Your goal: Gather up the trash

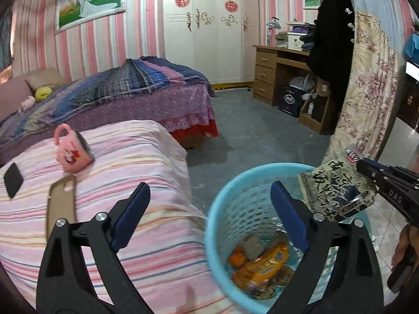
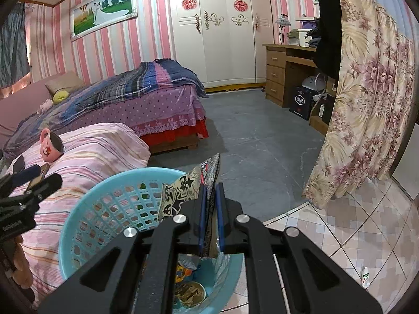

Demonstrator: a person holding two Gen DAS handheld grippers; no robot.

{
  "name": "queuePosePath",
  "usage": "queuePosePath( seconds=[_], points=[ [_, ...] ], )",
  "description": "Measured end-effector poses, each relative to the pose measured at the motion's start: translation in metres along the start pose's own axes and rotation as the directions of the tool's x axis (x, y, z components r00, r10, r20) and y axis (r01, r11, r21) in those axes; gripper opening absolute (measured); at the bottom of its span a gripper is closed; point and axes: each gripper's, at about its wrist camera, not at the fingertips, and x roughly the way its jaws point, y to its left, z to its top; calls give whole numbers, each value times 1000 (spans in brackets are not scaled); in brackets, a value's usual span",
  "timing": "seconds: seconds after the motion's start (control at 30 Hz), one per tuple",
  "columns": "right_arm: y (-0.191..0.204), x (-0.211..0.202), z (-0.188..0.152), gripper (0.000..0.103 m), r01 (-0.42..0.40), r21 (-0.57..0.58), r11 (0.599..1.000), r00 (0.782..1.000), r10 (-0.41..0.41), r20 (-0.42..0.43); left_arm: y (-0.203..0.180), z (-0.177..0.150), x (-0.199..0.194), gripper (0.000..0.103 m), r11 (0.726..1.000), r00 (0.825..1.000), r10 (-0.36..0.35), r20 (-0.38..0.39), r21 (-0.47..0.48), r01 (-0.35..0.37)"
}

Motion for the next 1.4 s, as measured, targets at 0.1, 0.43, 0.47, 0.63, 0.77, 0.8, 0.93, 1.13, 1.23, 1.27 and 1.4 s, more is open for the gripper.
queuePosePath(
  seconds=[0.1, 0.43, 0.47, 0.63, 0.77, 0.8, 0.93, 1.13, 1.23, 1.27, 1.4],
  points=[
    [5, 1, 0, 8, -3, -9, 1000, 1000, 3, 0, 16, 0, -8, 97, 1000, 1000, 23, 7, -15, -23],
    [30, 14, 0, 67, -2, -52, 999, 999, 0, -45, 81, -15, -49, 97, 986, 987, 158, 20, -53, -157],
    [33, 14, 1, 67, 1, -53, 999, 999, -3, -46, 89, -16, -55, 97, 984, 985, 169, 22, -58, -167],
    [50, 9, -2, 89, 27, -53, 998, 999, -29, -36, 128, -27, -88, 98, 973, 976, 216, 30, -86, -213],
    [67, 2, -5, 92, 33, -69, 997, 999, -34, -22, 161, -39, -117, 98, 958, 963, 269, 31, -113, -264],
    [65, 4, -5, 92, 33, -69, 997, 999, -35, -22, 168, -40, -122, 98, 955, 961, 275, 30, -122, -270],
    [90, -7, -6, 98, 39, -87, 995, 999, -38, 13, 199, -56, -145, 98, 945, 956, 292, 11, -157, -287],
    [126, -28, -15, 98, 1, -108, 994, 1000, 2, 27, 230, -84, -173, 98, 917, 939, 344, -10, -213, -338],
    [149, -41, -19, 98, -16, -144, 990, 999, 22, 36, 235, -95, -181, 98, 911, 934, 356, -17, -215, -351],
    [159, -47, -22, 98, -20, -161, 987, 999, 27, 42, 235, -98, -183, 98, 909, 932, 361, -18, -214, -357],
    [192, -69, -38, 98, -52, -194, 980, 996, 63, 55, 232, -105, -195, 98, 908, 930, 367, 0, -217, -358]
  ],
)
